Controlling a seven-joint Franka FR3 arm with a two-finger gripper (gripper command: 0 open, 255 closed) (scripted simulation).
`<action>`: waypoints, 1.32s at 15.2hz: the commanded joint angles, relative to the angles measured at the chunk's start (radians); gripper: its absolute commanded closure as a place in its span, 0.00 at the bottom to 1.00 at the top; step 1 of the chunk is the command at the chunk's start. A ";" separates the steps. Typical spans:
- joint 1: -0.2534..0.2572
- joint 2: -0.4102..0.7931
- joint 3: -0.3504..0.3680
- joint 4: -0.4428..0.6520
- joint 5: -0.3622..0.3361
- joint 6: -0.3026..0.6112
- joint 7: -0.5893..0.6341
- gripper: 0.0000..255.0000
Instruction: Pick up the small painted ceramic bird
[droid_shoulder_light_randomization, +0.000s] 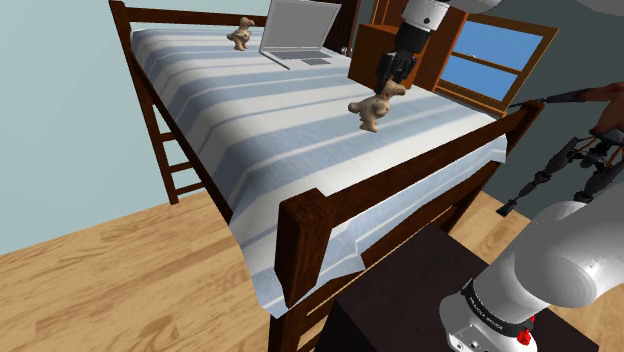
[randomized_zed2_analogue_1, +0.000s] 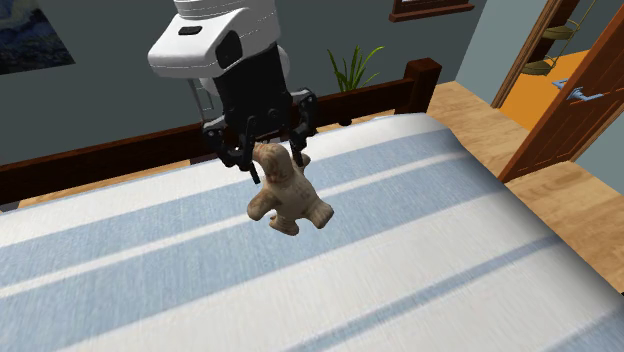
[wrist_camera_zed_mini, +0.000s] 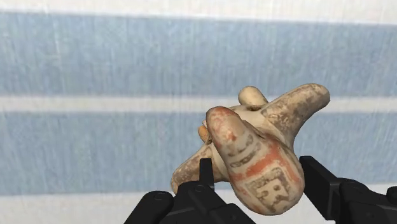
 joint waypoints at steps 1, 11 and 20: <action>0.000 0.000 0.000 -0.003 0.000 0.004 0.000 1.00; 0.000 0.002 0.000 0.027 0.000 -0.025 0.002 1.00; 0.002 0.025 -0.001 0.171 0.002 -0.146 0.011 1.00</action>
